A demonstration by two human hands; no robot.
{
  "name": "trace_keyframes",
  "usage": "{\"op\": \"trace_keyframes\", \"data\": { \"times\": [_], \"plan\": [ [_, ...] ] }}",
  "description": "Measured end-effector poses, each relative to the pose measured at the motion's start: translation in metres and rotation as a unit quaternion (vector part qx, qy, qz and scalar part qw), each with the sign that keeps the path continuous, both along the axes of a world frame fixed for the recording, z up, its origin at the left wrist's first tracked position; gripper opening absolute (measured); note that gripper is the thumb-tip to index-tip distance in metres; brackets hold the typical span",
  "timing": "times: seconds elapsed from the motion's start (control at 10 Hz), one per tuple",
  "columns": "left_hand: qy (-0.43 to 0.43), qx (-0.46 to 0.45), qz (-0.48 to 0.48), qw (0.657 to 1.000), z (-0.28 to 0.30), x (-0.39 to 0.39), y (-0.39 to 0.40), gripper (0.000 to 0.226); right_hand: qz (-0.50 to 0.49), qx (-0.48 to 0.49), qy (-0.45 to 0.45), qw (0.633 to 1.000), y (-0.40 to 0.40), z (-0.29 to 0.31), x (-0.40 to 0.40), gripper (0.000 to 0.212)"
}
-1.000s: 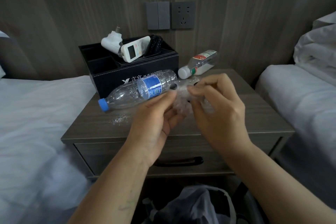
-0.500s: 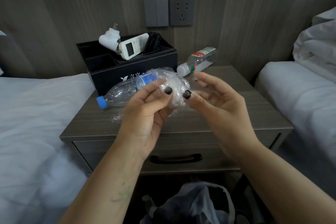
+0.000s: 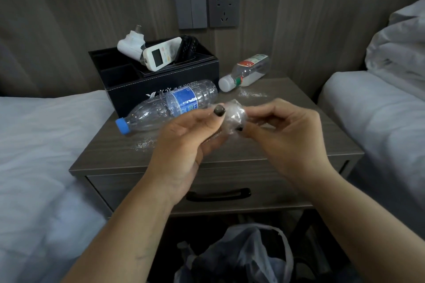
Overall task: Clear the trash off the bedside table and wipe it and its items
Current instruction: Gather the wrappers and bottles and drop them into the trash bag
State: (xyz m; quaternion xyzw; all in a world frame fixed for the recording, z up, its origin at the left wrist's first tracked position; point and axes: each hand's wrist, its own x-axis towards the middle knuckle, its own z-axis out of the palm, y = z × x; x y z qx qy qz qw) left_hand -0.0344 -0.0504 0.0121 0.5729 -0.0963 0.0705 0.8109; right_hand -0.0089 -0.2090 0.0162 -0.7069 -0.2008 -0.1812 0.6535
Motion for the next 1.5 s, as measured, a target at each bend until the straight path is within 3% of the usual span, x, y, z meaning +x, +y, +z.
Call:
{"op": "trace_keyframes", "data": {
  "times": [0.1, 0.3, 0.4, 0.5, 0.6, 0.7, 0.8, 0.9, 1.0, 1.1, 1.2, 1.3, 1.4, 1.5],
  "plan": [
    [0.009, -0.005, 0.016, 1.0, -0.002, -0.006, 0.003, 0.011, 0.001, -0.035, -0.028, 0.999, -0.003, -0.005, -0.006, 0.029],
    [0.064, 0.054, 0.084, 0.993, -0.028, -0.029, 0.006, 0.01, 0.063, -0.128, 0.039, 0.989, -0.011, -0.027, -0.025, 0.026],
    [0.097, 0.218, 0.095, 0.966, -0.067, -0.043, 0.013, 0.028, 0.142, -0.323, 0.093, 0.931, -0.028, -0.041, -0.035, 0.023],
    [0.115, 0.422, 0.043, 0.898, -0.117, -0.049, 0.004, 0.032, 0.231, -0.582, 0.147, 0.766, -0.043, -0.065, -0.046, 0.025],
    [0.135, 0.539, -0.045, 0.83, -0.174, -0.048, -0.017, 0.008, 0.279, -0.686, 0.223, 0.633, -0.056, -0.094, -0.058, 0.033],
    [0.169, 0.619, -0.111, 0.759, -0.229, -0.048, -0.03, 0.013, 0.271, -0.701, 0.265, 0.605, -0.068, -0.116, -0.064, 0.037],
    [0.237, 0.622, -0.108, 0.739, -0.278, -0.052, -0.043, 0.024, 0.262, -0.707, 0.267, 0.601, -0.071, -0.127, -0.059, 0.032],
    [0.317, 0.582, -0.045, 0.747, -0.315, -0.063, -0.052, 0.029, 0.257, -0.677, 0.26, 0.639, -0.059, -0.134, -0.047, 0.031],
    [0.286, 0.677, -0.109, 0.669, -0.329, -0.066, -0.056, 0.033, 0.264, -0.655, 0.233, 0.669, -0.048, -0.138, -0.042, 0.031],
    [0.336, 0.641, -0.115, 0.68, -0.32, -0.059, -0.055, 0.04, 0.275, -0.651, 0.191, 0.681, -0.042, -0.136, -0.039, 0.036],
    [0.354, 0.608, -0.105, 0.703, -0.286, -0.044, -0.045, 0.04, 0.259, -0.659, 0.168, 0.686, -0.04, -0.129, -0.031, 0.036],
    [0.363, 0.568, -0.104, 0.732, -0.237, -0.036, -0.033, 0.024, 0.236, -0.661, 0.145, 0.698, -0.039, -0.119, -0.024, 0.031],
    [0.345, 0.488, -0.07, 0.799, -0.18, -0.041, -0.022, 0.016, 0.217, -0.649, 0.138, 0.716, -0.037, -0.1, -0.023, 0.034],
    [0.259, 0.461, 0.04, 0.848, -0.124, -0.056, -0.006, 0.026, 0.203, -0.611, 0.112, 0.757, -0.036, -0.078, -0.026, 0.029]
  ]
}}
